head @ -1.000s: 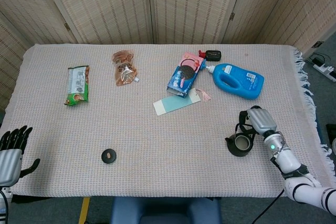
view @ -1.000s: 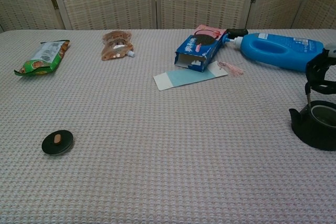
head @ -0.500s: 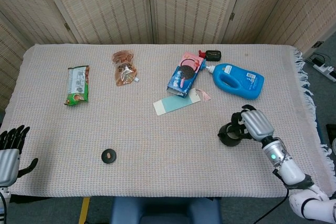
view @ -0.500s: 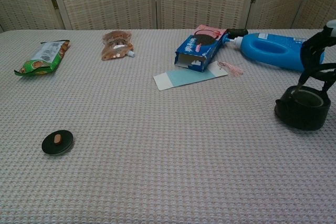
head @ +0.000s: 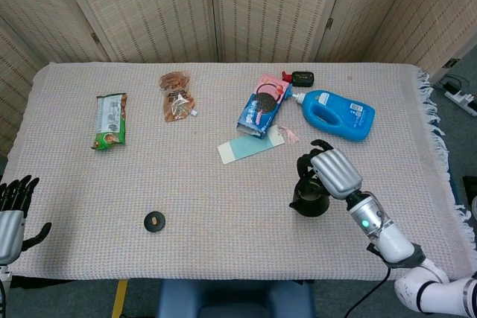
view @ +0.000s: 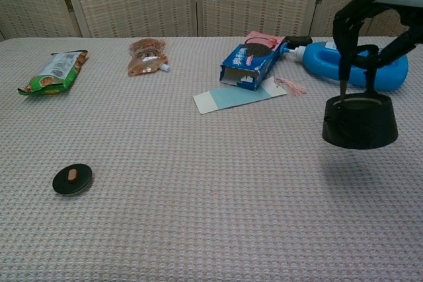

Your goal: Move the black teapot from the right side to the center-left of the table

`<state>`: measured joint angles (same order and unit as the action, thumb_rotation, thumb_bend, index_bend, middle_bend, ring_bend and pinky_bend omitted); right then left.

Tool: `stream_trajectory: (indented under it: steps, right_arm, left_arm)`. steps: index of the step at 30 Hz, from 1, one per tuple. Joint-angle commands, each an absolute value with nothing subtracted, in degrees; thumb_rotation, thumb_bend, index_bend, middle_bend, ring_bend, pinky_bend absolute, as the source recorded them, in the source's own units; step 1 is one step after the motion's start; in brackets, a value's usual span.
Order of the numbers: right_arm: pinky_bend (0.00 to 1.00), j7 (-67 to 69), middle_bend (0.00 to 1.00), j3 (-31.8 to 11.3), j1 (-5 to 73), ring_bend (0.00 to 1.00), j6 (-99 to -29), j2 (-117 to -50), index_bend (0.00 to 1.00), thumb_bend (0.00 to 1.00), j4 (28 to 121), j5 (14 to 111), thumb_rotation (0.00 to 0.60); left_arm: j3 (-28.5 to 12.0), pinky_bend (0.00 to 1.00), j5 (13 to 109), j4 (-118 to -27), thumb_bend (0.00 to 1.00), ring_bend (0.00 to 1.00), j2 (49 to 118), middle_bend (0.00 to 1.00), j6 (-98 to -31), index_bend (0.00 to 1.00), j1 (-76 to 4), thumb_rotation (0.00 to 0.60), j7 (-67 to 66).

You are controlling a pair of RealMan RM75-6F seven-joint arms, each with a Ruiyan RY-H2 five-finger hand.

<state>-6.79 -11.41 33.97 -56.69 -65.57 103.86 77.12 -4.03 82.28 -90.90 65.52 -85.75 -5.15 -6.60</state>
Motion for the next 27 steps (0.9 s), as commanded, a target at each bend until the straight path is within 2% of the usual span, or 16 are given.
stream_trajectory:
  steps: [1, 6, 11, 14, 27]
  right_arm:
    - [0.18, -12.29, 0.57, -13.95, 38.24, 0.44, -53.76, -67.09, 0.64, 0.53, 106.62, 73.14, 0.6]
    - [0.18, -20.75, 0.57, -16.39, 44.26, 0.44, -50.88, -69.68, 0.64, 0.53, 107.75, 65.99, 0.6]
    - [0.18, -28.4, 0.57, -17.89, 49.23, 0.44, -51.21, -73.17, 0.64, 0.53, 106.26, 60.72, 0.6]
    - [0.18, -33.21, 0.57, -19.62, 55.75, 0.44, -49.14, -77.92, 0.64, 0.53, 103.96, 54.41, 0.6]
    - [0.18, -48.21, 0.57, -20.29, 72.87, 0.45, -52.68, -90.97, 0.64, 0.53, 94.34, 35.56, 0.6]
  left_arm:
    - [-4.06, 0.0, 82.52, -90.84, 0.25, 0.0, 65.27, 0.0, -85.96, 0.03, -5.09, 0.6, -6.36]
    - [-4.02, 0.0, 83.01, -90.8, 0.25, 0.0, 64.82, 0.0, -86.42, 0.03, -4.93, 0.6, -5.93]
    - [-4.04, 0.0, 83.43, -90.46, 0.25, 0.0, 64.73, 0.0, -86.56, 0.04, -4.98, 0.6, -5.36]
    - [-4.07, 0.0, 83.48, -90.24, 0.25, 0.0, 64.49, 0.0, -86.39, 0.04, -5.08, 0.6, -5.37]
    - [-3.88, 0.0, 83.57, -89.98, 0.25, 0.0, 63.95, 0.0, -86.66, 0.04, -4.71, 0.6, -4.95]
